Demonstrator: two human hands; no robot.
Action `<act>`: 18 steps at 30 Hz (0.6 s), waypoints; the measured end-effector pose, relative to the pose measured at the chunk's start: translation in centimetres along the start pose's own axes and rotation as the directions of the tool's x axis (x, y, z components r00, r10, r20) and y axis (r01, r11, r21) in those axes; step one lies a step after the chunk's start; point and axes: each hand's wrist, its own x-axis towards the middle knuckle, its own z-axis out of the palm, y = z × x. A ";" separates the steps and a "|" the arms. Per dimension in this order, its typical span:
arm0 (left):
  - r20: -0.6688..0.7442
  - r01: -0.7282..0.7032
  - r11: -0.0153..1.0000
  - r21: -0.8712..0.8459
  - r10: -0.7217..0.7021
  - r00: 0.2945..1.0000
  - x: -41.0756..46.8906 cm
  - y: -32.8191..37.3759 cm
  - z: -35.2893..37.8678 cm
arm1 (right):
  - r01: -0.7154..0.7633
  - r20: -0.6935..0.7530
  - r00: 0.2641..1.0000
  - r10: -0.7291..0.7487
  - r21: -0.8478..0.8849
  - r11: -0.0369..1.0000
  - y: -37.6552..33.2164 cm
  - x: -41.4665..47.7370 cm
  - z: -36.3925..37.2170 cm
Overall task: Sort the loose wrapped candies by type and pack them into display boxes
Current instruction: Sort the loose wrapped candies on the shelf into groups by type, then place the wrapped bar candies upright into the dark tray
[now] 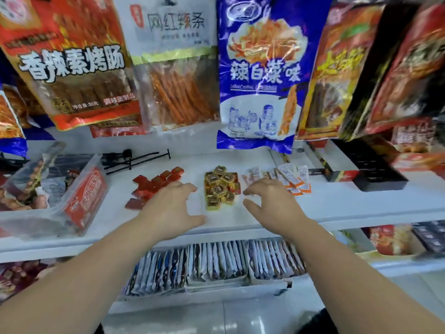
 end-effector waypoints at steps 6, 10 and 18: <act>0.054 -0.126 0.991 0.037 0.124 0.991 1.7 8.7 0.8 | -0.288 -0.092 0.944 0.316 0.235 0.928 6.3 -3.4 -3.2; 0.025 -0.159 0.986 0.058 0.158 0.987 2.9 12.3 1.0 | -0.450 -0.046 0.867 0.495 0.351 0.821 8.6 -3.2 -4.2; 0.029 -0.232 0.972 0.043 0.231 0.973 5.4 15.5 3.0 | -0.578 0.042 0.808 0.588 0.246 0.778 12.2 -3.7 -4.7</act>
